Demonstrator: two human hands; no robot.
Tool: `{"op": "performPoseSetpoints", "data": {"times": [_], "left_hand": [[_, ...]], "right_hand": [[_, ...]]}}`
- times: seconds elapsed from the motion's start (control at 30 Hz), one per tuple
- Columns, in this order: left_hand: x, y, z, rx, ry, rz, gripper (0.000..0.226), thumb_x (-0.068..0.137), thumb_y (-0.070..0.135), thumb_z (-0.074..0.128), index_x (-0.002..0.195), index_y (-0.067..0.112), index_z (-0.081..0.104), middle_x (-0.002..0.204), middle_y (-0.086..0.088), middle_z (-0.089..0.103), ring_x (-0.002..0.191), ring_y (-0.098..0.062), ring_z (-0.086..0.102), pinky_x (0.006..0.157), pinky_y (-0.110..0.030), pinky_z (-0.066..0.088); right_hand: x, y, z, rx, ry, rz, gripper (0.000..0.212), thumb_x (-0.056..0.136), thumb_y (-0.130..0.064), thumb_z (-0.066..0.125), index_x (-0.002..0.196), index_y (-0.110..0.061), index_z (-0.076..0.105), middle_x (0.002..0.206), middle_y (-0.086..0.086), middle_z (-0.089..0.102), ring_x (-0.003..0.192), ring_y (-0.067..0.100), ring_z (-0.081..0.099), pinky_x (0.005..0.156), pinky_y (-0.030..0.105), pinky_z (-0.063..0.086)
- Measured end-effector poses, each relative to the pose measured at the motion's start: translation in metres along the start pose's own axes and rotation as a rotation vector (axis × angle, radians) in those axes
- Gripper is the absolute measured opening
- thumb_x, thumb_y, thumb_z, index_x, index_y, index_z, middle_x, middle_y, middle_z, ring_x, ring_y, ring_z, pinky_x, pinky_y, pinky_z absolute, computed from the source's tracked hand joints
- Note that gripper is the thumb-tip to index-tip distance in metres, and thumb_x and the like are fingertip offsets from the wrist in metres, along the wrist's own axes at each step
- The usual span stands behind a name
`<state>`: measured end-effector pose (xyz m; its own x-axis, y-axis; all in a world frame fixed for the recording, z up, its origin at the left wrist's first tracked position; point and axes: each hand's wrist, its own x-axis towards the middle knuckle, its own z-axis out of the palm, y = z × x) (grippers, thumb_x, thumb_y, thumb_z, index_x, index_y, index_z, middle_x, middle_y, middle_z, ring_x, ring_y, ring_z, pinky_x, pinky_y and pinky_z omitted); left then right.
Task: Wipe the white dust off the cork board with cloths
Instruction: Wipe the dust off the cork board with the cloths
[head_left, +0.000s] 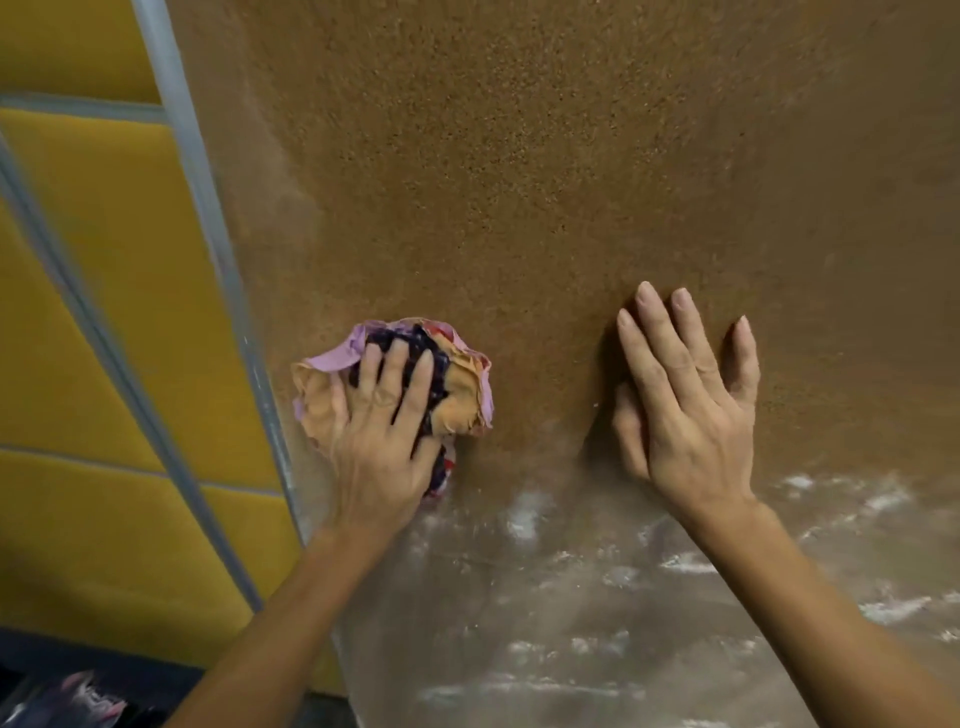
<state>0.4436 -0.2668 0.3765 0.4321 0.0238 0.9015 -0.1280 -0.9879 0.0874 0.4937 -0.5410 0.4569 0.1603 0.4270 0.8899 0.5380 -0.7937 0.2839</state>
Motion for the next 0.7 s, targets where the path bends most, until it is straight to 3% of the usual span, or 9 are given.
{"op": "performPoseSetpoints", "data": {"times": [0.1, 0.17, 0.23, 0.33, 0.43, 0.6, 0.7], "left_hand": [[-0.005, 0.029, 0.012, -0.057, -0.014, -0.005, 0.061, 0.101, 0.035, 0.041, 0.157, 0.015, 0.027, 0.161, -0.014, 0.027, 0.158, -0.026, 0.008, 0.121, -0.052, 0.014], [-0.024, 0.033, 0.019, -0.048, -0.080, 0.147, 0.056, 0.104, 0.034, 0.037, 0.157, 0.020, 0.031, 0.161, -0.010, 0.035, 0.154, -0.026, 0.018, 0.112, -0.051, 0.027], [-0.027, 0.012, 0.016, -0.040, -0.088, 0.209, 0.063, 0.097, 0.025, 0.047, 0.157, 0.021, 0.029, 0.160, -0.005, 0.035, 0.153, -0.021, 0.021, 0.114, -0.049, 0.027], [-0.011, -0.022, -0.003, -0.027, -0.006, 0.099, 0.076, 0.088, 0.016, 0.051, 0.159, 0.021, 0.025, 0.167, -0.001, 0.020, 0.158, -0.018, 0.013, 0.125, -0.048, 0.014], [0.017, -0.038, -0.021, -0.062, 0.051, -0.001, 0.073, 0.096, 0.018, 0.050, 0.162, 0.013, 0.020, 0.164, -0.011, 0.025, 0.158, -0.022, 0.008, 0.127, -0.052, 0.009], [0.041, -0.056, -0.031, -0.183, 0.181, -0.153, 0.060, 0.106, 0.016, 0.048, 0.157, -0.004, 0.021, 0.165, -0.011, 0.018, 0.156, -0.031, 0.010, 0.128, -0.048, 0.010], [-0.018, -0.057, -0.017, -0.208, 0.141, -0.227, 0.071, 0.102, 0.007, 0.052, 0.162, 0.010, 0.013, 0.170, 0.005, 0.008, 0.157, -0.030, 0.012, 0.127, -0.049, 0.020]], "right_hand": [[0.003, -0.002, 0.002, -0.025, 0.028, 0.050, 0.050, 0.104, -0.022, 0.045, 0.152, -0.007, 0.044, 0.161, 0.010, 0.035, 0.153, 0.027, 0.029, 0.121, 0.060, 0.016], [0.005, -0.005, 0.007, -0.027, 0.027, 0.061, 0.050, 0.105, -0.023, 0.043, 0.153, -0.007, 0.042, 0.162, 0.011, 0.034, 0.154, 0.027, 0.026, 0.120, 0.062, 0.015], [0.004, -0.007, 0.012, -0.030, 0.030, 0.073, 0.052, 0.105, -0.022, 0.042, 0.155, -0.006, 0.039, 0.163, 0.012, 0.031, 0.155, 0.027, 0.022, 0.121, 0.062, 0.013], [0.002, -0.012, 0.015, -0.020, 0.047, 0.113, 0.055, 0.104, -0.022, 0.044, 0.156, -0.005, 0.035, 0.165, 0.011, 0.025, 0.156, 0.027, 0.015, 0.123, 0.060, 0.006], [0.009, -0.031, 0.019, 0.028, 0.055, 0.123, 0.054, 0.104, -0.022, 0.044, 0.155, -0.005, 0.037, 0.164, 0.010, 0.025, 0.155, 0.033, 0.013, 0.122, 0.062, 0.003], [0.046, -0.093, 0.033, 0.223, 0.011, 0.005, 0.051, 0.100, -0.020, 0.048, 0.149, -0.003, 0.047, 0.159, 0.014, 0.036, 0.151, 0.035, 0.030, 0.121, 0.065, 0.007], [0.058, -0.128, 0.045, 0.232, -0.001, 0.051, 0.055, 0.097, -0.020, 0.055, 0.150, -0.005, 0.047, 0.160, 0.011, 0.038, 0.152, 0.032, 0.029, 0.123, 0.061, 0.005]]}}
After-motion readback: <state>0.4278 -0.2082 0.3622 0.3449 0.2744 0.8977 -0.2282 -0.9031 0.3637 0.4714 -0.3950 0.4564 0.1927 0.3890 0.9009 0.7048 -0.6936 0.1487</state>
